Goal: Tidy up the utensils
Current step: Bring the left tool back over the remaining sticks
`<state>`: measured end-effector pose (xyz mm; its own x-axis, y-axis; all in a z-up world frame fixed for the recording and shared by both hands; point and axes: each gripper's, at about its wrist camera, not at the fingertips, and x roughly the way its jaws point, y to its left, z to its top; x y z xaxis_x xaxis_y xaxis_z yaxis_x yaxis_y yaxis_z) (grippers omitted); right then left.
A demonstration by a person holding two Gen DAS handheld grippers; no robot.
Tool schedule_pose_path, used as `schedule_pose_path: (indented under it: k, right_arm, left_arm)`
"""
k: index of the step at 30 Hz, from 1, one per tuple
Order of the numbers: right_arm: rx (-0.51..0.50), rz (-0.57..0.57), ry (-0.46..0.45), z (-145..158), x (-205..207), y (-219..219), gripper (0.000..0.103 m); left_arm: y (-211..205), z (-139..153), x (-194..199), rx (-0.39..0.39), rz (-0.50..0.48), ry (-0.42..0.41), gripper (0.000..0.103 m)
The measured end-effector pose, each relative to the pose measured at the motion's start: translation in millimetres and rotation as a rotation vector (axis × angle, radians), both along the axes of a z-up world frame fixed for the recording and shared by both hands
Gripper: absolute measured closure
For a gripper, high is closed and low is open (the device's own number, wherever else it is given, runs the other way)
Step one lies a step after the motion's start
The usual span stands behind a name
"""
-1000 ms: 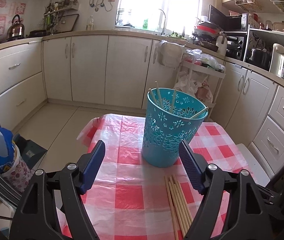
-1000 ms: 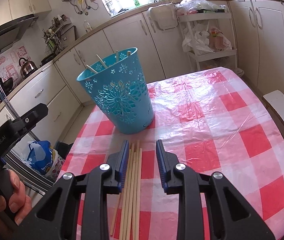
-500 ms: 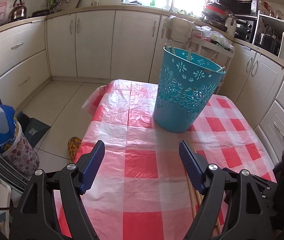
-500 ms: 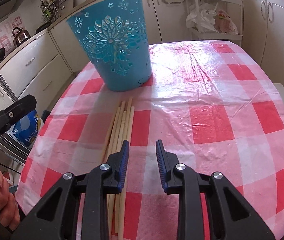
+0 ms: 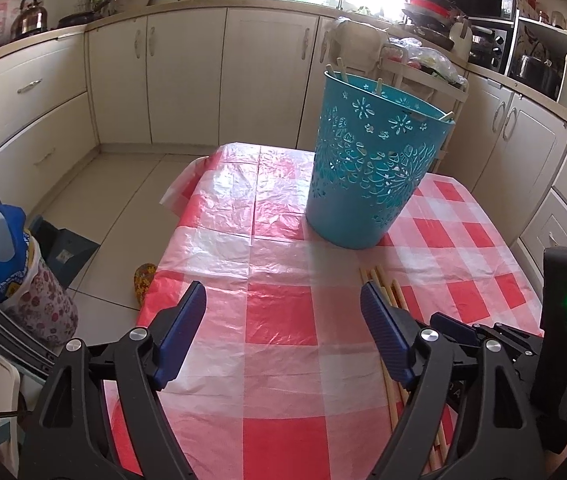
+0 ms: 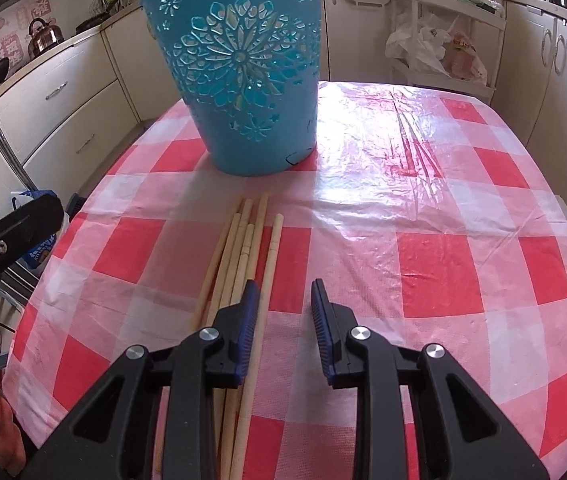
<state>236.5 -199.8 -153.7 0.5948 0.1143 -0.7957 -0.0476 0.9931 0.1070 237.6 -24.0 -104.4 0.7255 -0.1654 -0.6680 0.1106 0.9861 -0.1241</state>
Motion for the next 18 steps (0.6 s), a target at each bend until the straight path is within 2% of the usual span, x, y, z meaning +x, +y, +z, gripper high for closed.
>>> schedule_pose_path:
  k: [3, 6, 13, 18]
  right_arm:
    - [-0.022, 0.021, 0.002, 0, 0, 3, 0.075]
    - [-0.021, 0.027, 0.009, 0, -1, -5, 0.081]
    - [0.050, 0.007, -0.010, -2, -11, -37, 0.083]
    - [0.108, -0.001, -0.009, -3, -10, -43, 0.082]
  left_arm:
    - [-10, -6, 3, 0.028, -0.029, 0.024, 0.027]
    - [-24, -15, 7, 0.069, -0.070, 0.050, 0.027]
    - [-47, -34, 21, 0.135, -0.129, 0.110, 0.027]
    - [-58, -43, 23, 0.138, -0.164, 0.160, 0.027]
